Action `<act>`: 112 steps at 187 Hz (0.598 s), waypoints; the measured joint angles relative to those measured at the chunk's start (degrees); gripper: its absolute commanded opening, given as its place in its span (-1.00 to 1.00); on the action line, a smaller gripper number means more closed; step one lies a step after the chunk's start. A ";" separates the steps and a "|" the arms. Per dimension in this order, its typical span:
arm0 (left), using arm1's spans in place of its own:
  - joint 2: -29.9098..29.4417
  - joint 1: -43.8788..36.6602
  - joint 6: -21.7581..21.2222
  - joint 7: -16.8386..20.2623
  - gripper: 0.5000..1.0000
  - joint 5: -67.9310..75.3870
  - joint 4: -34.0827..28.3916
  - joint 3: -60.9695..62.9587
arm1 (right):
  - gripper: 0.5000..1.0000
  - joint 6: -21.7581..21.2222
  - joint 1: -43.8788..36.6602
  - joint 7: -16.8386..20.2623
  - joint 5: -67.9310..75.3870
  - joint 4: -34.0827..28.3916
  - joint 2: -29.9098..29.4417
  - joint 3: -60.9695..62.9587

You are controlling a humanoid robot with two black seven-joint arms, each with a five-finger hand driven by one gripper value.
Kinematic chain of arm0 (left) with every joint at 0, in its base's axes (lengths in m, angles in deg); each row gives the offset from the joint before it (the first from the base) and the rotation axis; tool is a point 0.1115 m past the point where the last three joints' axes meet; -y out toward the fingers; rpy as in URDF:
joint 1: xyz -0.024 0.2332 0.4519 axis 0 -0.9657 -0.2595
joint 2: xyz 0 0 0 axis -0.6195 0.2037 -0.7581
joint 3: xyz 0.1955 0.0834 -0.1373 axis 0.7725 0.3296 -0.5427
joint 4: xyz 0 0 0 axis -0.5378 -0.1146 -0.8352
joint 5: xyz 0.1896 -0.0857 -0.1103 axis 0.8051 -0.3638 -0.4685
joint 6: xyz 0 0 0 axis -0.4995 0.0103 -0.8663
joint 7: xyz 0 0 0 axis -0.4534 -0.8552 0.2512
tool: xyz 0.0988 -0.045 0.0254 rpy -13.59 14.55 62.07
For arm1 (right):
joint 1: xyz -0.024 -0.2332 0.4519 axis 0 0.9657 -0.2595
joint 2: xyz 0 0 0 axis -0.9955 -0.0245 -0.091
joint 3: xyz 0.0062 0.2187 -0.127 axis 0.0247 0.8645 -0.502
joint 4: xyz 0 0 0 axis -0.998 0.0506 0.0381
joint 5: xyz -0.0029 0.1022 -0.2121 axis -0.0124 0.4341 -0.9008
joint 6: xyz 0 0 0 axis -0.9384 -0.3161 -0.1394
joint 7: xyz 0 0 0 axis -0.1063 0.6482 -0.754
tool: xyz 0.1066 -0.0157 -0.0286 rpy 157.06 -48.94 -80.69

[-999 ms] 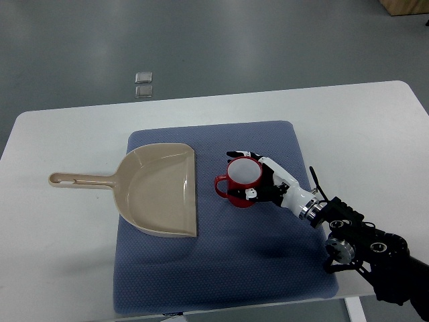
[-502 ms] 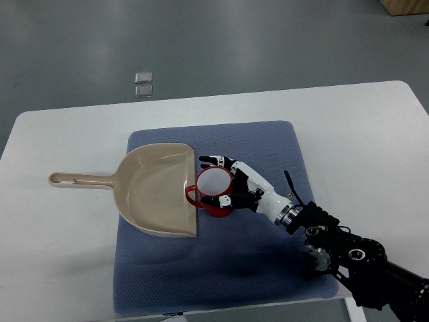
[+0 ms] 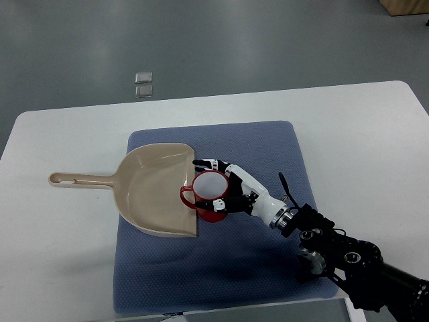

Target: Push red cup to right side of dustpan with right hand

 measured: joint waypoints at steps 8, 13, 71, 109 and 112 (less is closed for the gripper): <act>0.00 0.00 0.00 0.00 1.00 0.00 0.00 0.00 | 0.74 0.00 0.00 0.00 0.12 0.00 0.00 0.15; 0.00 0.00 0.00 0.00 1.00 0.00 0.00 0.00 | 0.74 0.00 0.00 0.00 0.19 0.00 0.00 0.22; 0.00 0.00 0.00 0.00 1.00 0.00 0.00 0.01 | 0.74 -0.41 -0.05 0.00 0.53 -2.03 0.09 0.40; 0.00 0.00 0.00 0.00 1.00 0.00 0.02 0.16 | 0.74 -0.36 -0.11 0.00 0.65 -4.58 1.66 1.04; 0.00 0.00 0.00 0.00 1.00 0.00 0.02 0.16 | 0.74 -0.36 -0.16 0.00 0.66 -4.70 1.73 1.32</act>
